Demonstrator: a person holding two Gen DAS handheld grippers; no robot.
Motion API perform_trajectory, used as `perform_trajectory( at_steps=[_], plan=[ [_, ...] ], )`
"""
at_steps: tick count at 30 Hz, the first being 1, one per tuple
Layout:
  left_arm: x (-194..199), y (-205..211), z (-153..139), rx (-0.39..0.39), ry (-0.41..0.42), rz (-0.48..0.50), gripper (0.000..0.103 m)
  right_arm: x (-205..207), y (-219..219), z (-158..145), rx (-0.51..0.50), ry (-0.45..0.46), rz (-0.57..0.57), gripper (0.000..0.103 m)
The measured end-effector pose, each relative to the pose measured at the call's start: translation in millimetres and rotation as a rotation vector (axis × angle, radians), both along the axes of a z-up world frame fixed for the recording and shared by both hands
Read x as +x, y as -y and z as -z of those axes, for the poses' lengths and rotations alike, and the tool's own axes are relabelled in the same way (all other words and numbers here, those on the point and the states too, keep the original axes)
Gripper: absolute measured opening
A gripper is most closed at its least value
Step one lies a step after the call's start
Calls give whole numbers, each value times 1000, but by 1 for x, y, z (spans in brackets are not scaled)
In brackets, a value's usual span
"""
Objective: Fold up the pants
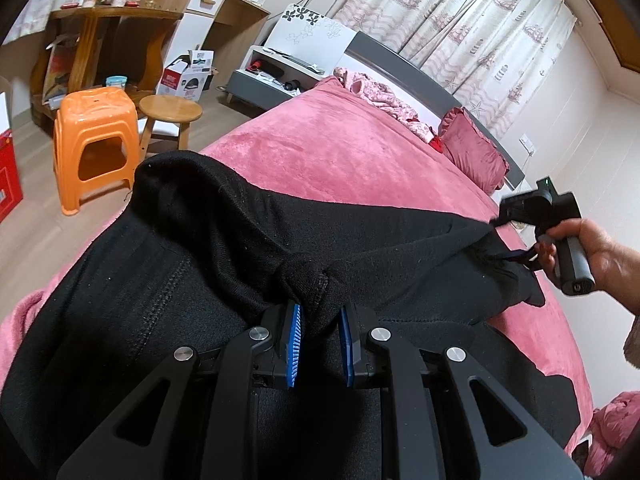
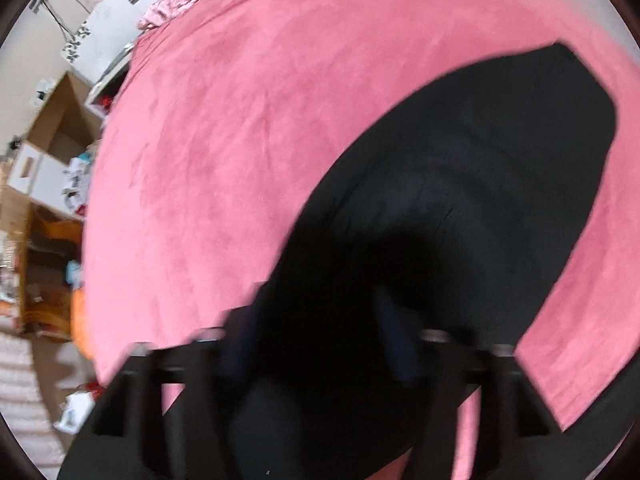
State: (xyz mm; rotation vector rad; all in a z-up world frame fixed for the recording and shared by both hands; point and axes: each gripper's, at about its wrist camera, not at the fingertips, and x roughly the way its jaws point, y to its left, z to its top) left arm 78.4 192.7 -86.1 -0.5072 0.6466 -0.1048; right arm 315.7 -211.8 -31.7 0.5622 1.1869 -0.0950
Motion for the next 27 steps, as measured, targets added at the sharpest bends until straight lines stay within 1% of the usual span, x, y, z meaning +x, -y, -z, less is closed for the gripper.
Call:
perform_trajectory(
  at_steps=[1,2,4,6,8,10,13,15,16,19,22,23,25,27],
  plan=[
    [0,-1,0,-4,1,0,15,-5,1,-1,21,10,-4,17],
    [0,-1,0,-10,3,-1,15,-10,3,-2,37,25,-9,9],
    [-1,-4,-2,-27,9,-5,15,-22,7,-12,43,82,-36,8],
    [0,-8,-5,-47,-3,-10,15,-35,11,-20,41,117,-59,8],
    [0,-13,-16,-76,0,-40,15,-50,21,-25,80,140,-55,8],
    [-5,-18,-32,-103,45,-68,15,-62,30,-29,131,160,-39,8],
    [-12,-25,-57,-107,120,-79,15,-90,41,-39,182,216,-42,8],
    [-15,-31,-66,-126,144,-88,16,-114,43,-54,165,276,-82,8],
    [-18,-35,-69,-161,154,-94,17,-128,44,-61,149,310,-105,8],
    [-23,-42,-70,-199,154,-103,17,-168,47,-71,132,371,-143,8],
    [-34,-43,-74,-186,159,-76,17,-209,51,-71,131,406,-153,8],
    [-39,-43,-75,-175,156,-59,17,-215,50,-67,135,409,-150,8],
    [-50,-45,-75,-166,139,-26,17,-242,53,-53,152,406,-138,8],
    [-60,-49,-71,-179,119,-9,17,-269,52,-38,161,402,-132,8]
  ],
)
